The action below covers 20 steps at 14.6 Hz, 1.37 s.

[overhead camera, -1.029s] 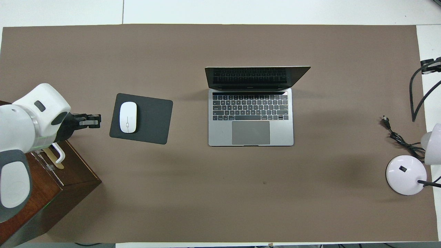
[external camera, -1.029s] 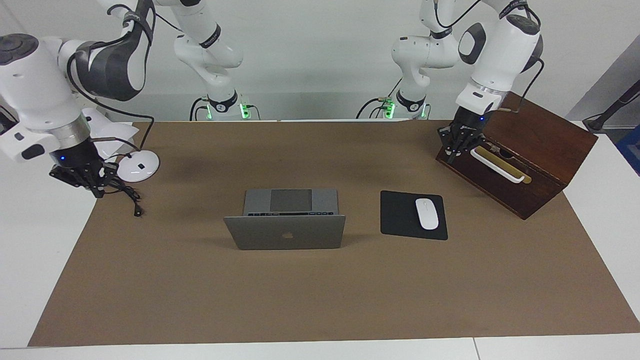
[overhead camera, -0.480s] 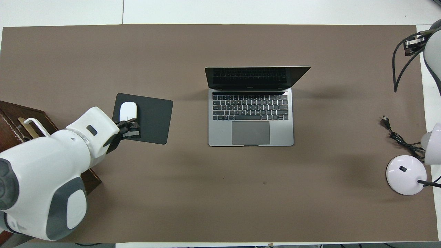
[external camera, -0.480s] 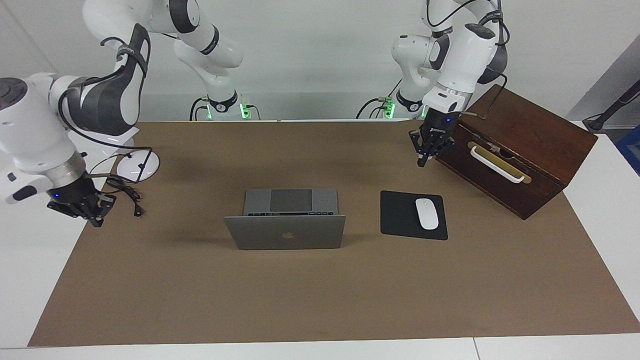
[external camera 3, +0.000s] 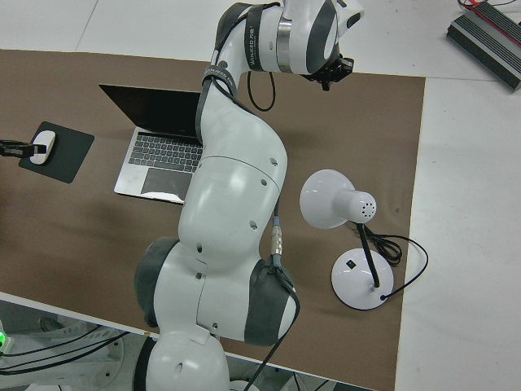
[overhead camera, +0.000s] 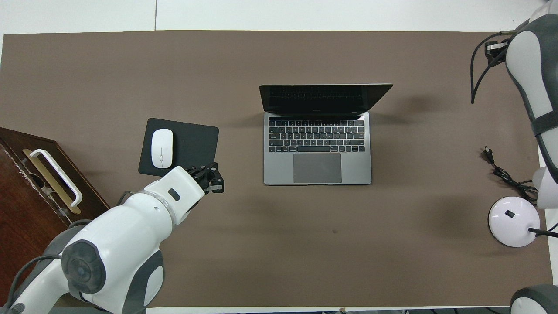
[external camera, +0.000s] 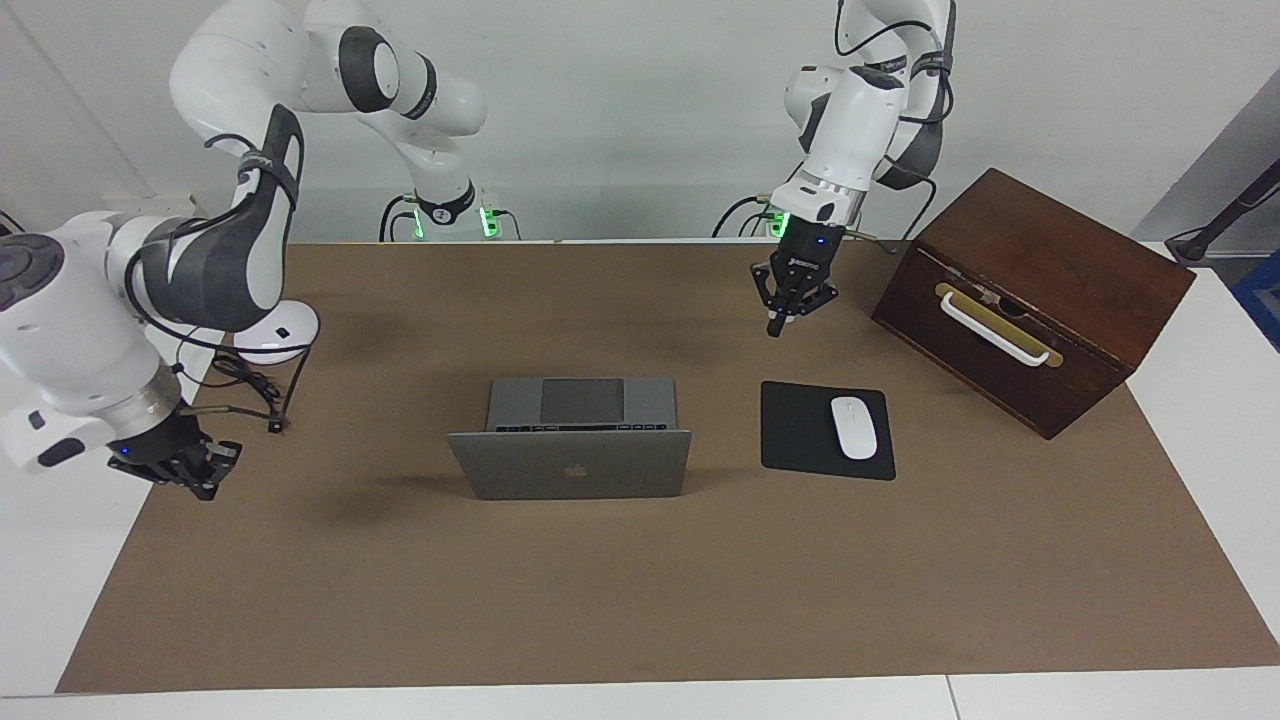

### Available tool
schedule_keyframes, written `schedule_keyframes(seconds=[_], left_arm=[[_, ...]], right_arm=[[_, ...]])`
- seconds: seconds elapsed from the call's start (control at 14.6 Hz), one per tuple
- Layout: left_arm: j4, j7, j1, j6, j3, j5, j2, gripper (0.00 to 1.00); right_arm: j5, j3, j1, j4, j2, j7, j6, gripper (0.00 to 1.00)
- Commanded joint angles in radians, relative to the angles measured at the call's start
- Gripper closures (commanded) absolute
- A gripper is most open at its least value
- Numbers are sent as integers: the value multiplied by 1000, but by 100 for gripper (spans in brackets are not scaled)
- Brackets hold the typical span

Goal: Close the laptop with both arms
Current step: 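Move the left gripper toward the laptop while the right gripper reaches forward, then hold the laptop base with the left gripper while the right gripper reaches the lid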

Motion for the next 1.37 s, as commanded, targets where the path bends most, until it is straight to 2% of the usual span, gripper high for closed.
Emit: schedule_keyframes(seconds=[0.0, 0.34, 0.62, 1.1, 1.3], left_arm=[[-16, -24, -78, 152, 14, -17, 74, 100], [-20, -26, -149, 324, 14, -17, 187, 100], [-20, -19, -163, 379, 14, -15, 219, 100], [-12, 16, -184, 554, 14, -6, 355, 100], [-4, 17, -201, 662, 15, -3, 438, 100]], right_arm=[[1, 11, 27, 44, 30, 80, -4, 100], [1, 11, 100, 38, 25, 230, -13, 100], [-2, 11, 151, 32, 19, 314, -5, 100], [-48, 13, 258, 13, 10, 316, 12, 100], [-48, 13, 278, 12, 8, 299, 7, 100]])
